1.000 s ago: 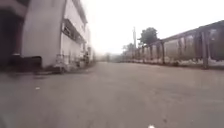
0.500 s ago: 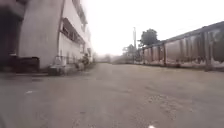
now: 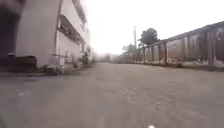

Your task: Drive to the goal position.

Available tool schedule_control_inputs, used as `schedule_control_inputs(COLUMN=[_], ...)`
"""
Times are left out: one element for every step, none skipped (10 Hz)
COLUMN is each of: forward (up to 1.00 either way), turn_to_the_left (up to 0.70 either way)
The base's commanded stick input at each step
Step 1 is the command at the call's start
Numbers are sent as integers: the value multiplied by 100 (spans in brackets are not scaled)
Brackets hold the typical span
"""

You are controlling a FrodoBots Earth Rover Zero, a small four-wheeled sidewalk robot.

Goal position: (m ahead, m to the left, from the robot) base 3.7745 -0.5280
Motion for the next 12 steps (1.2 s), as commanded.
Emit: schedule_control_inputs(forward=[50,50,50,50,50,50,50,50,50,50,50,50], turn_to_the_left=[0,0,0,0,0,0,0,0,0,0,0,0])
